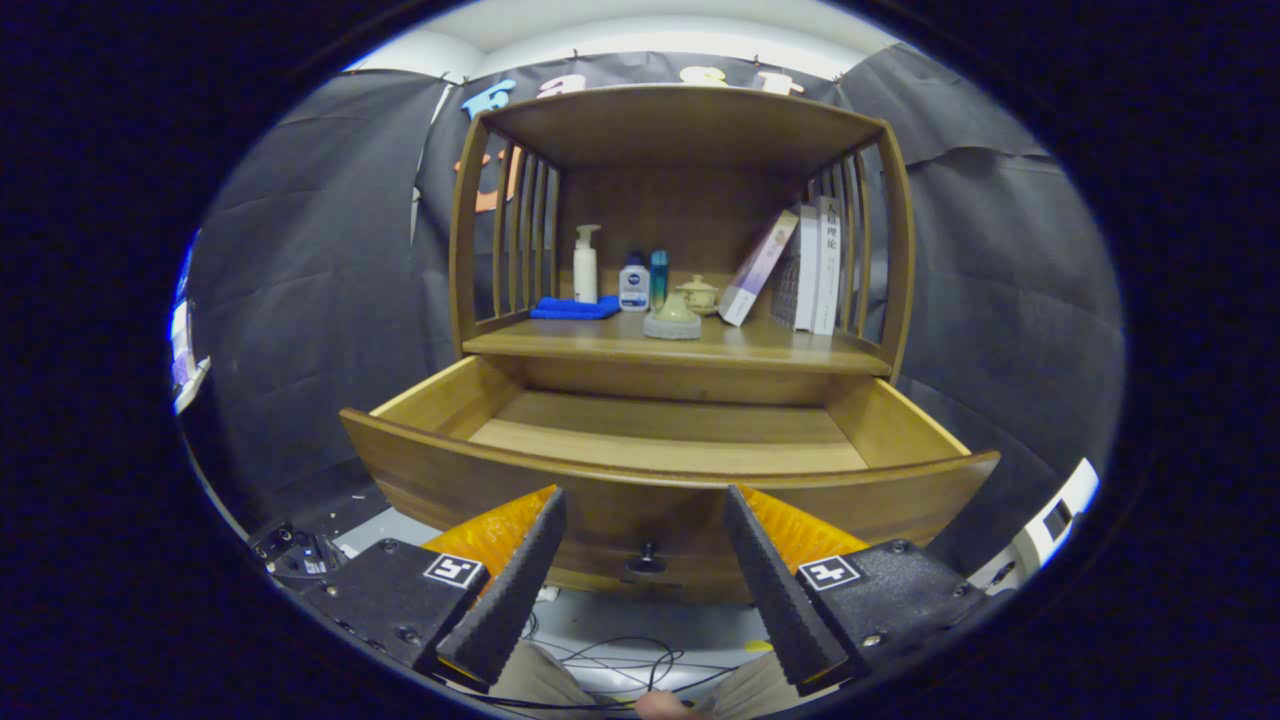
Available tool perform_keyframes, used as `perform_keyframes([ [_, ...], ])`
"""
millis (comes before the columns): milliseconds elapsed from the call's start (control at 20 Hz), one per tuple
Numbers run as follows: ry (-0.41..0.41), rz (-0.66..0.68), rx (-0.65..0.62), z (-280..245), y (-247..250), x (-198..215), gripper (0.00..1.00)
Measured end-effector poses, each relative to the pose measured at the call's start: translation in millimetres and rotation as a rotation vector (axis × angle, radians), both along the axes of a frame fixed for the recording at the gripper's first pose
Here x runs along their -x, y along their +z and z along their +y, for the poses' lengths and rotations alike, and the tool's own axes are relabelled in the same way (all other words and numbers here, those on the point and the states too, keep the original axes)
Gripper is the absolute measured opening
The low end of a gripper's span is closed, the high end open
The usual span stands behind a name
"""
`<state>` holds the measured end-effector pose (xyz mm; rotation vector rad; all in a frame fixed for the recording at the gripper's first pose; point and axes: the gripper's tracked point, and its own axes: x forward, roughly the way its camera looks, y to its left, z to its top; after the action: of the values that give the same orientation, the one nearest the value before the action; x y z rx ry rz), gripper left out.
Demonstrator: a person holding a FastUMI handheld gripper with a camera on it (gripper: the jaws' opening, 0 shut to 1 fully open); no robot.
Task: Pull open the drawer, take out the items inside it, and place them on the countertop above the cabinet.
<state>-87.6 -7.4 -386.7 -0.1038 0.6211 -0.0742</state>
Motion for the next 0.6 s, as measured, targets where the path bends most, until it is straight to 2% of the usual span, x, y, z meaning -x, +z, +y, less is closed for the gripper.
perform_keyframes([
  [200,-0.045,0.042,0.002,-9.5,-24.3,2.4,1.00],
  [600,-0.089,0.009,0.129,-17.8,-40.5,-2.5,1.00],
])
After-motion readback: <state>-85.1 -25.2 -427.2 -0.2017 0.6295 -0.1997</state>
